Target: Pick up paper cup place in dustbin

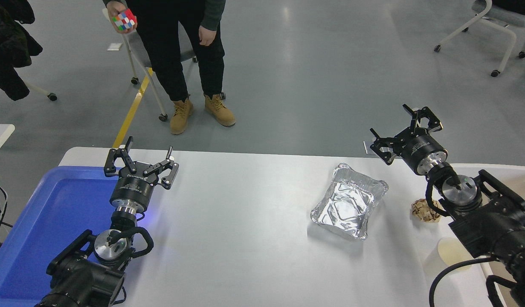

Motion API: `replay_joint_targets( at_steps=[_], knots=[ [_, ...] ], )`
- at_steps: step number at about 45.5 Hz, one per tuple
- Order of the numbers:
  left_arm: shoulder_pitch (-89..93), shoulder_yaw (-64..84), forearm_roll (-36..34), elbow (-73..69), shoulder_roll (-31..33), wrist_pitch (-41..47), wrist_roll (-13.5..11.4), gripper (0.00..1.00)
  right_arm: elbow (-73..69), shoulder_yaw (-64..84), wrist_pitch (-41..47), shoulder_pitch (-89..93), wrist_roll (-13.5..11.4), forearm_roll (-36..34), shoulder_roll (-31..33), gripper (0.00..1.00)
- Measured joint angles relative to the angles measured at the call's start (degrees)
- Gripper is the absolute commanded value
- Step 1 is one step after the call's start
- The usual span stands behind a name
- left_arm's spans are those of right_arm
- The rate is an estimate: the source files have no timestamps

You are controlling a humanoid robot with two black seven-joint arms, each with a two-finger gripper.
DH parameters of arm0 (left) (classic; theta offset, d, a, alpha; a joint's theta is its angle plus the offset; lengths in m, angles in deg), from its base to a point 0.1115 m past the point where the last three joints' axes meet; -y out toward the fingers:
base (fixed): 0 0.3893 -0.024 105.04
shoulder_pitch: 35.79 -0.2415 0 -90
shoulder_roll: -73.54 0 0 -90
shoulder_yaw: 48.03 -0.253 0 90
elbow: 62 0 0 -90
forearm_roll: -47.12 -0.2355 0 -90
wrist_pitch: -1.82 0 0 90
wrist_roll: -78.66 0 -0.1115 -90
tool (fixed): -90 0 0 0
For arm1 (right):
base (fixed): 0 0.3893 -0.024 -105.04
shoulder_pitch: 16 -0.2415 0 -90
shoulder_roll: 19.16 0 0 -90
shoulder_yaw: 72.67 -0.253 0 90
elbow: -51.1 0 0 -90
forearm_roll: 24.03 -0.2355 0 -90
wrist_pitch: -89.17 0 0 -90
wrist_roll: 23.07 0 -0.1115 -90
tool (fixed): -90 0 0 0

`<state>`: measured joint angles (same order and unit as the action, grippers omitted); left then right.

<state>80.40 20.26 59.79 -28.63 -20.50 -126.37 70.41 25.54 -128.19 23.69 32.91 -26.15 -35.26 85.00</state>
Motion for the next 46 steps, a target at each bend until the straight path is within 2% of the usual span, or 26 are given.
replay_joint_targets(
  at_steps=[17,30,46],
  knots=[
    [0.0,0.08,0.14,-0.03,0.0,-0.04,-0.09,0.99,0.11,0.4,0.01,-0.77,0.09,1.18,0.18,1.0],
    [0.0,0.08,0.15,-0.05,0.0,-0.05,-0.09,0.99,-1.06,0.48,0.15,-1.86,0.42,5.33,0.42,1.0],
    [0.02,0.09,0.16,-0.05,0.0,-0.05,-0.1,0.99,-7.55,2.62,-0.28,-3.35,0.18,11.93,7.16,1.0]
  ],
)
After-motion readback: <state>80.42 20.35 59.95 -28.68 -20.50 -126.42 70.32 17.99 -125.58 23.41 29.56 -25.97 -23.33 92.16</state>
